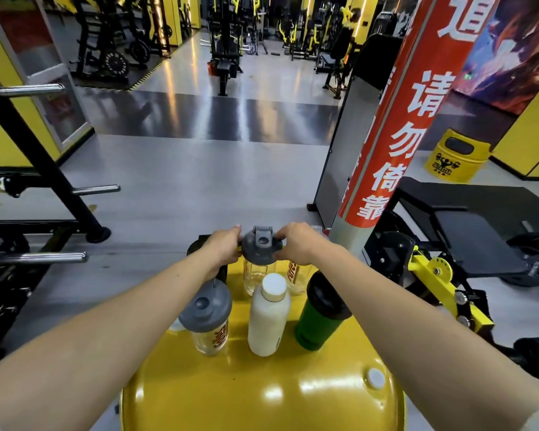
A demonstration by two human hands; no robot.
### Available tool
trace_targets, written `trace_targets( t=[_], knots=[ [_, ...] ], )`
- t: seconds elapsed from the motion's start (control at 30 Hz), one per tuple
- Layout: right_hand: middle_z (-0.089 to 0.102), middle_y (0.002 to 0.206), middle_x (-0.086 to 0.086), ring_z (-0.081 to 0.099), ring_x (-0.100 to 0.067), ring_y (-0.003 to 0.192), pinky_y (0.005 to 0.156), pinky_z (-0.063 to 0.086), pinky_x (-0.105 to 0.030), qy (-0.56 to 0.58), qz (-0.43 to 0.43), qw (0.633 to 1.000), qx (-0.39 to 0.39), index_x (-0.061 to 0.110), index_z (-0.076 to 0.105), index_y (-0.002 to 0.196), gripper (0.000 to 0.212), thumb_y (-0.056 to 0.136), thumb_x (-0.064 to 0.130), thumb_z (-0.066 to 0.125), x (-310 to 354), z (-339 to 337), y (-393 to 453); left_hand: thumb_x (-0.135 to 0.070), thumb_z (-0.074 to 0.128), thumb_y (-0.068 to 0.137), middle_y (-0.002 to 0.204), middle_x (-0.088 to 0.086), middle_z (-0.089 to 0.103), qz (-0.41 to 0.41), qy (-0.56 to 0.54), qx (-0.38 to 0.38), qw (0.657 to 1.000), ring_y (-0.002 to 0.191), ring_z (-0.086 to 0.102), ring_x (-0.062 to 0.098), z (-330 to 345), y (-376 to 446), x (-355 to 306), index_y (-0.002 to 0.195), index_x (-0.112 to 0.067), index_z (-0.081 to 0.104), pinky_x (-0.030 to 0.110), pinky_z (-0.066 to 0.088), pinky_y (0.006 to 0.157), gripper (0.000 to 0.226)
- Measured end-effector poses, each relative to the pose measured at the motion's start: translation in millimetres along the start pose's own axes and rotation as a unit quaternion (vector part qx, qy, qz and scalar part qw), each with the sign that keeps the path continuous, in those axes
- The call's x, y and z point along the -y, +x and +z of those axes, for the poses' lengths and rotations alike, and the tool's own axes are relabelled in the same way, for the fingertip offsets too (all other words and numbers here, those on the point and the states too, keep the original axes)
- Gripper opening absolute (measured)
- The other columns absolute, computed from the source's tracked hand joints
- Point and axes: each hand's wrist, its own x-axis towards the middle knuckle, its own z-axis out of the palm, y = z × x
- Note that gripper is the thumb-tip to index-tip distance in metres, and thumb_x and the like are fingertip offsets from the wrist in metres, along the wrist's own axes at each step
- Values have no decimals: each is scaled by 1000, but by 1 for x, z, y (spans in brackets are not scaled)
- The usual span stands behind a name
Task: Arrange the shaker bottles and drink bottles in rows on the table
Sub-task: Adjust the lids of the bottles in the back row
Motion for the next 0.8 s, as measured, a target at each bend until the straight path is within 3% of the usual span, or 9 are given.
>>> trace_targets(
  t=[0.17, 0.37, 0.5, 0.6, 0.8],
  knots=[
    [73, 110, -14, 66, -33, 96, 83, 57, -43, 23, 5, 1000, -9, 10, 71, 119, 40, 86, 33, 73, -2, 2, 3, -33, 43, 104, 117, 13, 66, -6, 12, 1, 1000, 103, 64, 25, -1, 2, 0, 129, 0, 59, 44, 53, 99, 44],
    [73, 111, -11, 66, -31, 96, 82, 57, -41, 40, 2, 999, -14, 13, 72, 119, 40, 84, 31, 75, -5, 2, 3, -45, 36, 103, 115, 13, 67, -30, 15, 14, 999, 103, 65, 27, -2, 1, -1, 107, -7, 67, 33, 53, 88, 49],
    [73, 109, -10, 66, -29, 93, 69, 52, -33, 42, 2, 999, -24, 14, 72, 120, 38, 85, 30, 74, -3, 4, 2, -47, 36, 102, 125, 14, 66, -32, 20, 21, 999, 110, 64, 27, -3, 3, 0, 122, -3, 65, 34, 53, 93, 56],
    [73, 110, -9, 67, -28, 94, 78, 58, -38, 53, 5, 998, -24, 14, 72, 119, 38, 85, 31, 75, -3, 5, 2, -48, 35, 102, 128, 13, 65, -30, 17, 20, 999, 114, 62, 28, -3, 5, 1, 126, -2, 63, 37, 51, 100, 59],
    [73, 111, -9, 66, -28, 94, 69, 49, -31, 46, 0, 999, -29, 16, 71, 122, 40, 86, 33, 74, -6, 7, 1, -50, 35, 102, 120, 9, 64, -31, 24, 24, 999, 117, 62, 28, -3, -1, -1, 125, -4, 63, 37, 50, 102, 58]
  ],
)
